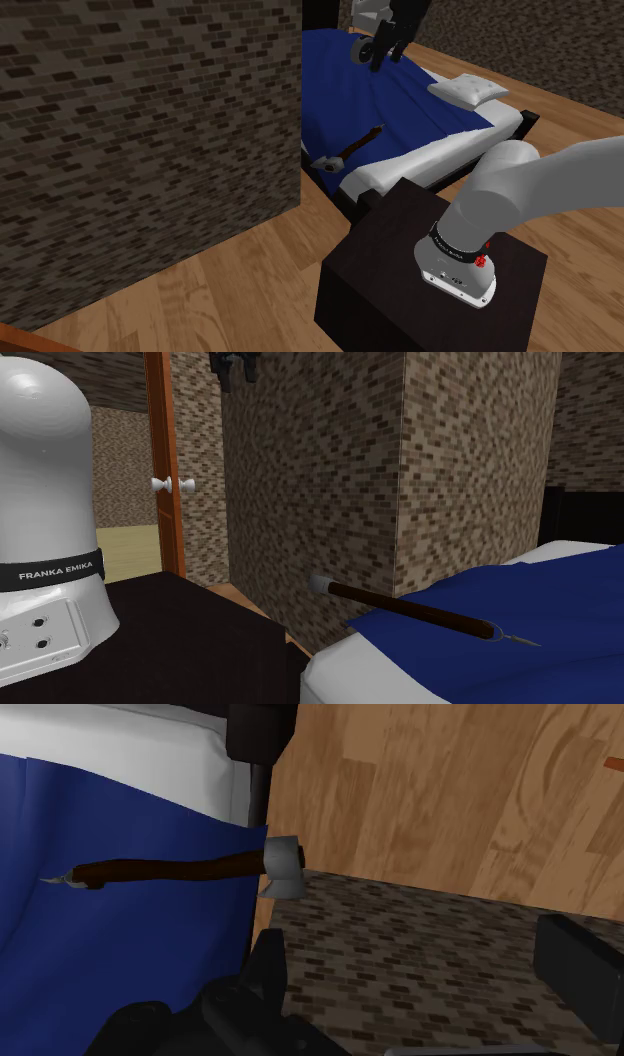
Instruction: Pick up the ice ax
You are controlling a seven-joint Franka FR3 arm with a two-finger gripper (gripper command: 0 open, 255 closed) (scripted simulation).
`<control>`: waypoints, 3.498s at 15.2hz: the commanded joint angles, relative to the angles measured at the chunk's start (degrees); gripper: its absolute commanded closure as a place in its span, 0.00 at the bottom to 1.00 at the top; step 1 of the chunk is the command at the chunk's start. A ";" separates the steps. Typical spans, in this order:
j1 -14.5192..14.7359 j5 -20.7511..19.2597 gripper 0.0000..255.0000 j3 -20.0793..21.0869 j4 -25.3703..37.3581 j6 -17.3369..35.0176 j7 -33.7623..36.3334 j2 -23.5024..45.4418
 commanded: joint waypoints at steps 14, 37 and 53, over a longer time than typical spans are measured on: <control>3.19 -8.44 0.00 -19.83 -7.29 11.61 -32.63 9.86; 5.01 15.79 0.00 -36.88 15.96 29.28 -101.82 70.28; -7.06 20.01 0.00 -25.67 38.94 30.74 -117.66 97.32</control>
